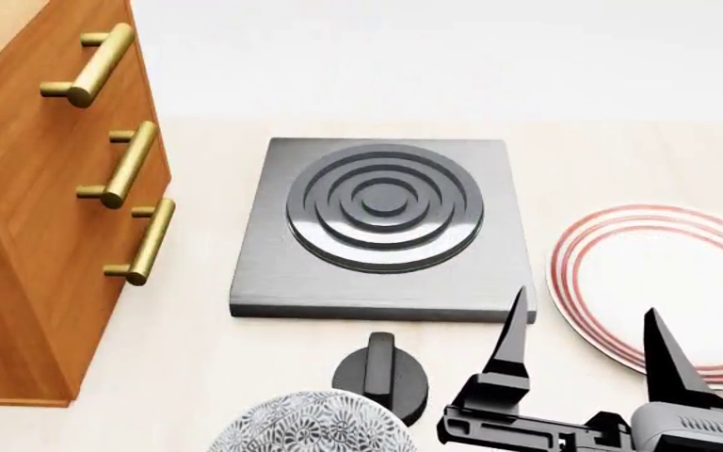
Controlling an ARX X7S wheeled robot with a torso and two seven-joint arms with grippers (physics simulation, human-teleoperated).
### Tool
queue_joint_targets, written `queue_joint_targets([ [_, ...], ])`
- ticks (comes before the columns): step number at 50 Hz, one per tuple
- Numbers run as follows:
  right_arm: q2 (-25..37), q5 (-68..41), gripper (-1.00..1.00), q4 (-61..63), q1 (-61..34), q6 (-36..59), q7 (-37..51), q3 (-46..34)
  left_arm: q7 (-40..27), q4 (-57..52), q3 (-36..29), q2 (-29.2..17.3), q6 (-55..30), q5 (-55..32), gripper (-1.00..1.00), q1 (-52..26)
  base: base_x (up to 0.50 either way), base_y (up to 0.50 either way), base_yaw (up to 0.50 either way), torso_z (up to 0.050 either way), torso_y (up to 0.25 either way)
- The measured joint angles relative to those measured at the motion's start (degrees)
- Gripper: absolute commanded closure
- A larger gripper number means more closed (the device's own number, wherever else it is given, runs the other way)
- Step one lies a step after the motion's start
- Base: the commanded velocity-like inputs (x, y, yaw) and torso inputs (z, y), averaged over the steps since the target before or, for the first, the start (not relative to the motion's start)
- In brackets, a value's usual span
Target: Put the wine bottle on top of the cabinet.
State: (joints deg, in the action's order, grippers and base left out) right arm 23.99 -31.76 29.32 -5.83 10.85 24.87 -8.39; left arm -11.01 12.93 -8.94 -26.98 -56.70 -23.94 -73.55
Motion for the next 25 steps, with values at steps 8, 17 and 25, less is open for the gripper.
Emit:
queue_joint_targets([
  [8,-0.02,0.02,-1.00,-0.29,0.04,-0.24,-0.05,-0.13,0.01,-1.34,1.34,0.04,1.70,0.12,1.00,1.96,0.00,0.00,0.00,0.000,0.000],
  [17,-0.04,0.10,-1.00,-0.49,0.04,-0.37,-0.08,-0.43,0.09,-2.72,2.61,0.00,3.36,0.06,1.00,3.80,0.00,0.00,0.00,0.000,0.000],
  [25,-0.04,0.17,-1.00,-0.66,0.02,-0.47,-0.08,-0.66,0.22,-3.72,3.52,-0.09,4.64,-0.09,1.00,5.17,0.00,0.00,0.00,0.000,0.000],
])
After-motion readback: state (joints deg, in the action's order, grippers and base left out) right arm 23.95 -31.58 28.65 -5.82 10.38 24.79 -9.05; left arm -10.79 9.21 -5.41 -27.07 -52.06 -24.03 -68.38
